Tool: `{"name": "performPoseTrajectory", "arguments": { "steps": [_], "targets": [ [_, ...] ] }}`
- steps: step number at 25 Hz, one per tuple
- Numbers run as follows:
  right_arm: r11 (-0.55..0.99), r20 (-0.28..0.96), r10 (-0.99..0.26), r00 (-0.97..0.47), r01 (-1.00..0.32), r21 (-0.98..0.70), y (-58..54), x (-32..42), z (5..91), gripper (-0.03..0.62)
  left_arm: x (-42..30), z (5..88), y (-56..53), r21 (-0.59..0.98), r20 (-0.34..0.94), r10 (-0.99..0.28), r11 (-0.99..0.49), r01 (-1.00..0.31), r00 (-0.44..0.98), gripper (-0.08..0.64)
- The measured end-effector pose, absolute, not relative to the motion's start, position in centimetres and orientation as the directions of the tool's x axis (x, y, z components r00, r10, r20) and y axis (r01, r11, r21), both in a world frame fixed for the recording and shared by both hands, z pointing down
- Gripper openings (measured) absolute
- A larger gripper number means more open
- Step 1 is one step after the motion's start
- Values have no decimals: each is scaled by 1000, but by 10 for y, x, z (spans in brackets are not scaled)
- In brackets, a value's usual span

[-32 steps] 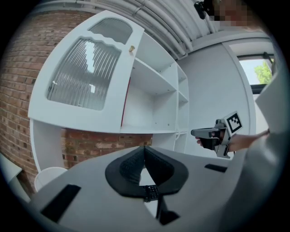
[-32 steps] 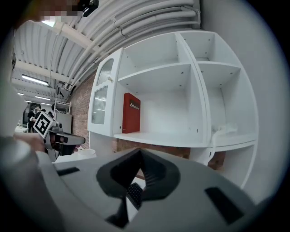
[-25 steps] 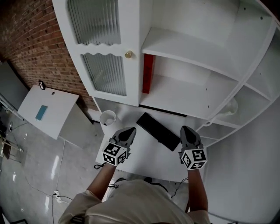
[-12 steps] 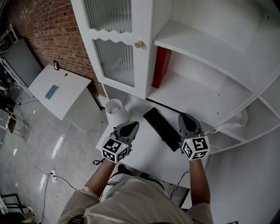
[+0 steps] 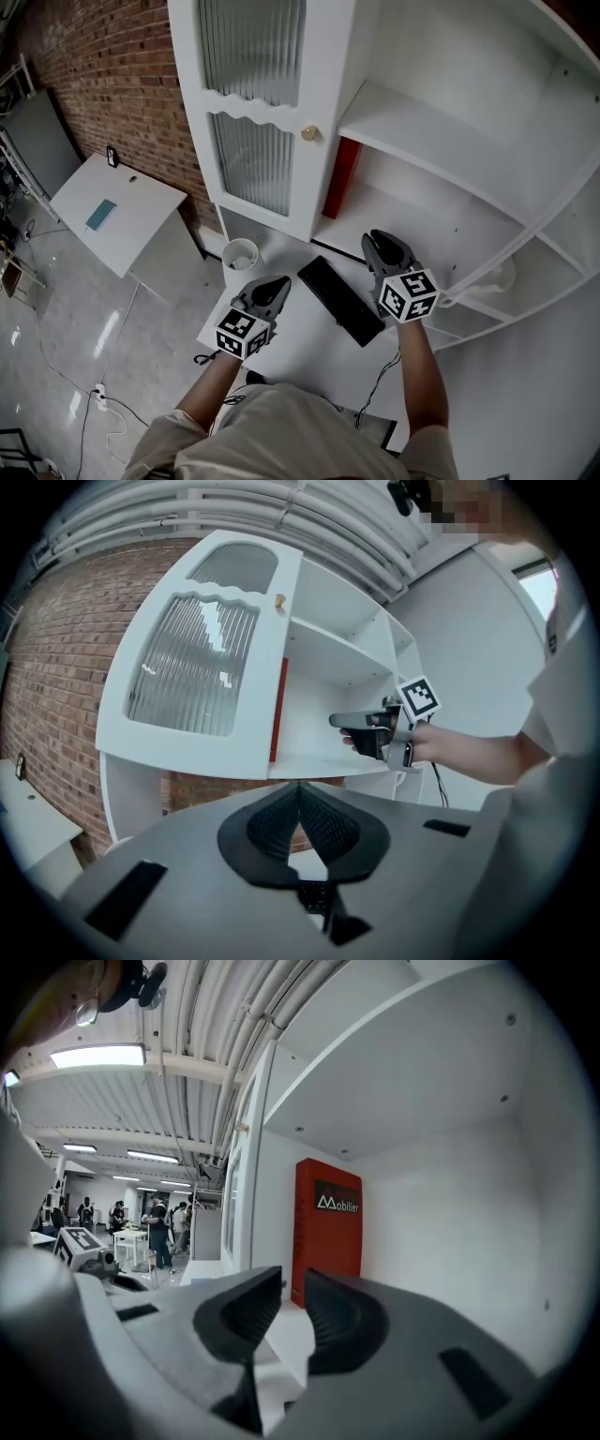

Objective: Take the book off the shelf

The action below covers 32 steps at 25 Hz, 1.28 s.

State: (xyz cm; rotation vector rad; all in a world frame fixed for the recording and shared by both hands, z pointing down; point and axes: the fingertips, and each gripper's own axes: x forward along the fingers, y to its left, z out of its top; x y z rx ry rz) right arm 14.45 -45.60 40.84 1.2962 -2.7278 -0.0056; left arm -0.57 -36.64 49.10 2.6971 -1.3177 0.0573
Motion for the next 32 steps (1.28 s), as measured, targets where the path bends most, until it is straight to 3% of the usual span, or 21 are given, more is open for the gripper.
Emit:
{"name": "performPoseTrajectory", "arguments": {
  "steps": [7, 14, 32],
  "targets": [
    [666, 131, -742, -658, -745, 35, -503, 123, 385, 114, -16, 497, -370, 126, 114, -769, -617, -777, 629, -6],
    [689, 129, -719, -683, -724, 10, -539, 93, 380, 236, -29, 496, -381, 120, 92, -776, -614, -781, 624, -6],
    [746, 100, -665, -740, -663, 64, -582, 80, 361, 264, -14, 498, -391, 111, 123, -753, -637, -763, 646, -6]
  ]
}}
